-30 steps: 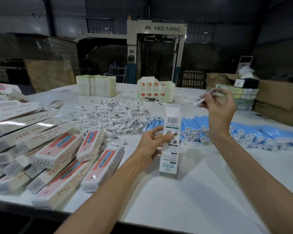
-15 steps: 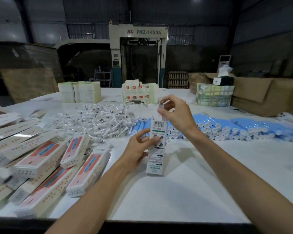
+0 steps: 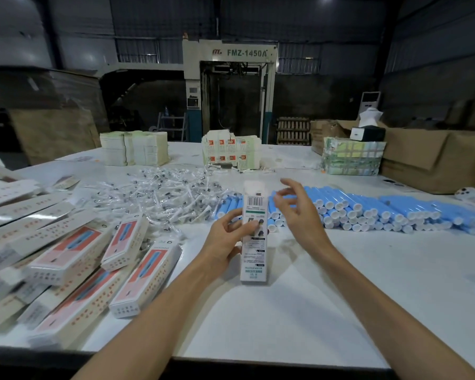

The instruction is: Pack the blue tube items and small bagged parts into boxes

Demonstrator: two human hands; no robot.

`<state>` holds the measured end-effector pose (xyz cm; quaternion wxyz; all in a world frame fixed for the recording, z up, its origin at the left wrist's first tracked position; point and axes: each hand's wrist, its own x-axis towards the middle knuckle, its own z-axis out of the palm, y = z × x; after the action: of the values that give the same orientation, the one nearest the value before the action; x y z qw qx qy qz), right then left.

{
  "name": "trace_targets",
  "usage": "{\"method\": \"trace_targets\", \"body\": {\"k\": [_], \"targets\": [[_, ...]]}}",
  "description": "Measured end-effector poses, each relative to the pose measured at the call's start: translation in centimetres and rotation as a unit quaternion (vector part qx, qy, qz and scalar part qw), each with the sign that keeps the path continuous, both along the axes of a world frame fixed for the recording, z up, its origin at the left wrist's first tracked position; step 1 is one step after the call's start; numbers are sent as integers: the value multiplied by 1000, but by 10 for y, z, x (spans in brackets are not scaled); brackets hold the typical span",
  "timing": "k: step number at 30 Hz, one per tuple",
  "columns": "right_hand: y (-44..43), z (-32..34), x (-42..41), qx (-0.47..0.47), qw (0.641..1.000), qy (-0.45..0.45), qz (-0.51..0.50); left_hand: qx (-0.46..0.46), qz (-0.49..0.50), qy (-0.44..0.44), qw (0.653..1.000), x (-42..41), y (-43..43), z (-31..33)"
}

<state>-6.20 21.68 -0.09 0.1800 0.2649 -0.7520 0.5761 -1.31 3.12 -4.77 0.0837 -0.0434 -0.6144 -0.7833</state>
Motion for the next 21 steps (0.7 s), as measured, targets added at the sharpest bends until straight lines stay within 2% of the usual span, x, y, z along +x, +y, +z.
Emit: {"method": "trace_targets", "body": {"k": [3,6,10,21], "targets": [[-5,-21,6,-23,996,-33,83,-11,-15,16,1000,3,4,2],[-9,-25,8,-60,992,-29,108,-21,4,53,998,7,3,5],[-7,-24,9,-87,986,-40,135,-123,39,129,983,9,-2,7],[1,-17,10,-40,984,-14,173,-170,12,143,975,14,-2,14]]}}
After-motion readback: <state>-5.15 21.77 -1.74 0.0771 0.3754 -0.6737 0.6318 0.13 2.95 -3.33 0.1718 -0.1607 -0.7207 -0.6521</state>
